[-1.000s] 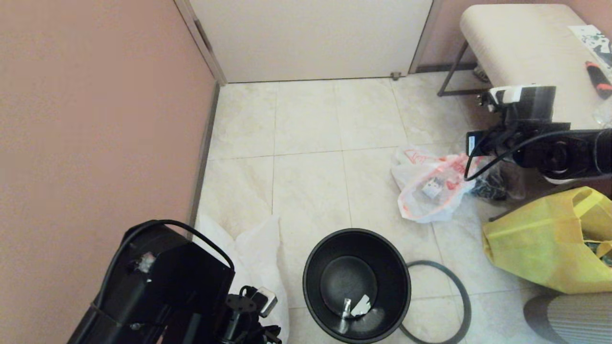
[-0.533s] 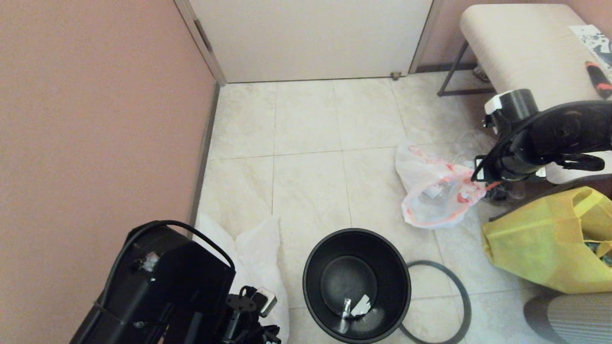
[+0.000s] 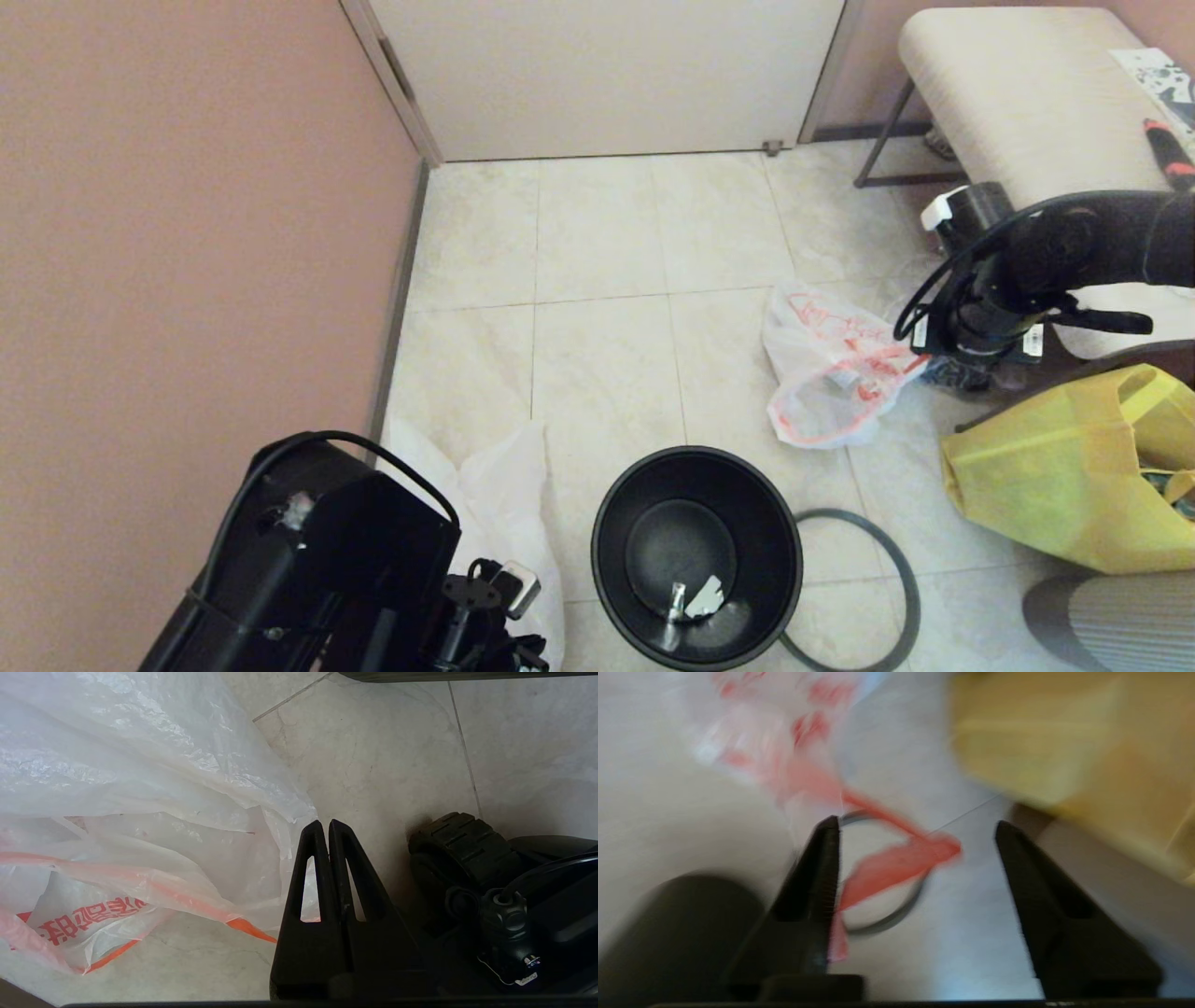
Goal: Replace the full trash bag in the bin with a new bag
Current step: Place the trash bag on the floor
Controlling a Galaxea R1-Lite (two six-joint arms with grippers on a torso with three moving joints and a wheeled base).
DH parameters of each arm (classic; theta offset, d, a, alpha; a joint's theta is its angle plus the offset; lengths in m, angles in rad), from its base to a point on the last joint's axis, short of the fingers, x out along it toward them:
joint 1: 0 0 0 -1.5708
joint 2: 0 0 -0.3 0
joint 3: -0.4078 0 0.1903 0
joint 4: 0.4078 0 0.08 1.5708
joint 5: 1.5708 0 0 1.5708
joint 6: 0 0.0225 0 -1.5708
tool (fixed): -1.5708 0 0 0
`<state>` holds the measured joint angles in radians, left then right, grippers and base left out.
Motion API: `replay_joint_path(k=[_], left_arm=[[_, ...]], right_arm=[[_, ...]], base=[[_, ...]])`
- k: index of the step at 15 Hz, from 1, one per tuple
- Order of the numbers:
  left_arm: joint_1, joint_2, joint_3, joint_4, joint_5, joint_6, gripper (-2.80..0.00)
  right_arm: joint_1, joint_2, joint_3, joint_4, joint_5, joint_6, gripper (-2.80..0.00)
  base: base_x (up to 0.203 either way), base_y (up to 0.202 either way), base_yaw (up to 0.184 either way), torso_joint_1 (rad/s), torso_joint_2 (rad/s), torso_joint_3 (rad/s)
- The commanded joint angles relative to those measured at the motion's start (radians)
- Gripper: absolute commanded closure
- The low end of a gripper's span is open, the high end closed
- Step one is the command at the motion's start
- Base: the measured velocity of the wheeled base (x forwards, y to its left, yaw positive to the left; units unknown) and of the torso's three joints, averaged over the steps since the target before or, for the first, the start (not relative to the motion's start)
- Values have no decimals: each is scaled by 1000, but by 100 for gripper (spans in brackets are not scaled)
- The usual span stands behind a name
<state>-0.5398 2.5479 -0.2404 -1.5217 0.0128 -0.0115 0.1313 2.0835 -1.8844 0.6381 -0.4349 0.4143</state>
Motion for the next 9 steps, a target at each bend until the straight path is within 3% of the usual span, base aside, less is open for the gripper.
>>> replay_joint_path(k=[1,3,7,9], left_arm=[[0,2,0,-8,1,1,0],[0,8,0,-8,4,10,0],[0,9,0,-8,9,11,0],[-2,11,-1,-8,9,13,0]], right_arm=[[-1,-88,5,12,175,40,-280],[-32,-146,-4,18,416,144,-280],[-111,-179,-22,5,654,340,-280],[-124,-208,-22,5,749,388,-280]], base=[[0,0,0,0,0,0],[0,0,0,0,0,0],[0,0,0,0,0,0],[0,0,0,0,0,0]])
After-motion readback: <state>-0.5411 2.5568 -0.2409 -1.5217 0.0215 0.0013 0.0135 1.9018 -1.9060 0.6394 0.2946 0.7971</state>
